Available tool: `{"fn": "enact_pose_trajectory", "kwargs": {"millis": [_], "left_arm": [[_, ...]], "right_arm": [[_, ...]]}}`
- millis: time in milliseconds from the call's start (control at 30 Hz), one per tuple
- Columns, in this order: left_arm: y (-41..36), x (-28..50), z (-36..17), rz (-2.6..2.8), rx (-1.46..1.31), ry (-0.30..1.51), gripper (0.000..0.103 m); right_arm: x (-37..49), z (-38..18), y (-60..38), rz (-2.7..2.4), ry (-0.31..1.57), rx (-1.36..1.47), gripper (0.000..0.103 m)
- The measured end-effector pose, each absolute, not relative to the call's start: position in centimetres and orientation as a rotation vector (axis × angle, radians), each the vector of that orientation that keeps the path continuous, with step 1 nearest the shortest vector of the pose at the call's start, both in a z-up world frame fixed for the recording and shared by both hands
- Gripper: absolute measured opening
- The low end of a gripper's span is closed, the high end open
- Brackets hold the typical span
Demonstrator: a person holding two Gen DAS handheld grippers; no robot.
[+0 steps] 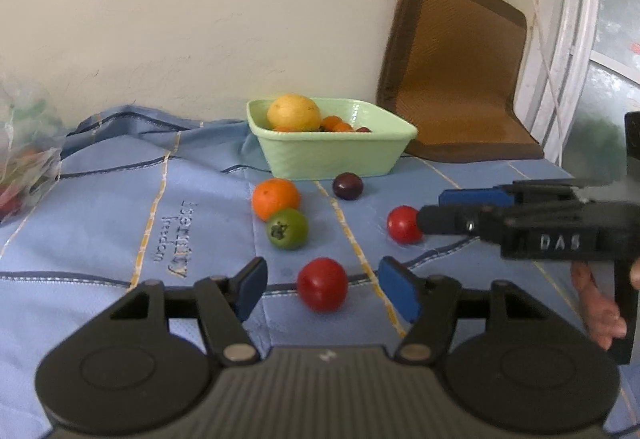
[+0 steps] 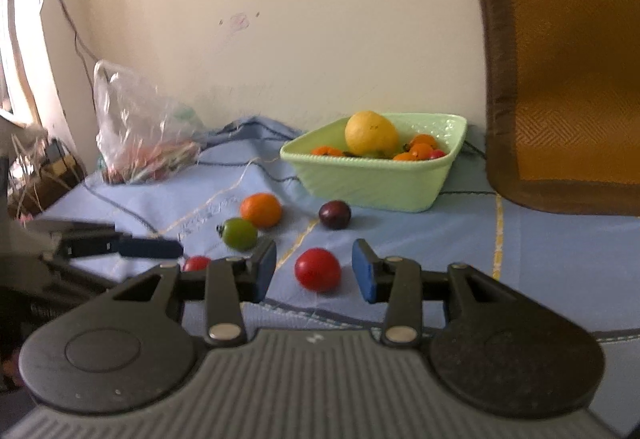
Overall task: Organize fruits
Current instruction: 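Grasp a red tomato with the left gripper while the right gripper grasps another red tomato, then carry both red tomatoes over the basket and open both grippers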
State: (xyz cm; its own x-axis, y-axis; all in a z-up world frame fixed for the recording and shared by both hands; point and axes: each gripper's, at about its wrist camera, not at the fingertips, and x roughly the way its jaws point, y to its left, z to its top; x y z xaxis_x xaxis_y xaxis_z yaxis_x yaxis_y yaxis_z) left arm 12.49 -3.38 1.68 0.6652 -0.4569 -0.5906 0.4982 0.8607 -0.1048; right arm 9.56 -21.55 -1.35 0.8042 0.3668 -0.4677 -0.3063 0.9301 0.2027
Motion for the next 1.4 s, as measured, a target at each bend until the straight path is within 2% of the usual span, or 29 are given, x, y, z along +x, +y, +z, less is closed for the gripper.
{"fn": "enact_pose_trajectory", "kwargs": {"millis": [200, 300, 333, 367, 433, 900, 1000, 1400], "left_arm": [[-3.7, 12.8, 1.3, -0.528, 0.082, 0.654, 0.063], [-4.1, 12.9, 1.2, -0.535, 0.102, 0.661, 0.059], [-4.3, 13.0, 1.1, -0.535, 0.110, 0.669, 0.051], [-4.4, 13.0, 1.0, -0.540, 0.115, 0.678, 0.038], [-4.5, 13.1, 0.8, -0.546, 0.120, 0.691, 0.030], [-4.4, 13.4, 0.7, -0.551, 0.091, 0.694, 0.030], [-4.0, 13.7, 1.0, -0.551, 0.046, 0.694, 0.029], [-5.8, 20.3, 7.9, -0.571, -0.031, 0.534, 0.029]], "right_arm": [[10.9, -1.6, -21.4, 0.362, 0.556, 0.101, 0.045], [11.2, -1.5, -21.4, 0.370, 0.547, 0.111, 0.045], [11.2, -1.5, -21.5, 0.371, 0.549, 0.115, 0.045], [11.2, -1.6, -21.5, 0.372, 0.551, 0.119, 0.045], [11.2, -1.8, -21.5, 0.372, 0.553, 0.122, 0.045], [11.8, -2.0, -21.0, 0.382, 0.587, 0.103, 0.045], [11.8, -2.0, -20.8, 0.380, 0.596, 0.087, 0.032], [13.1, 3.2, -22.0, 0.315, 0.310, 0.046, 0.032]]}}
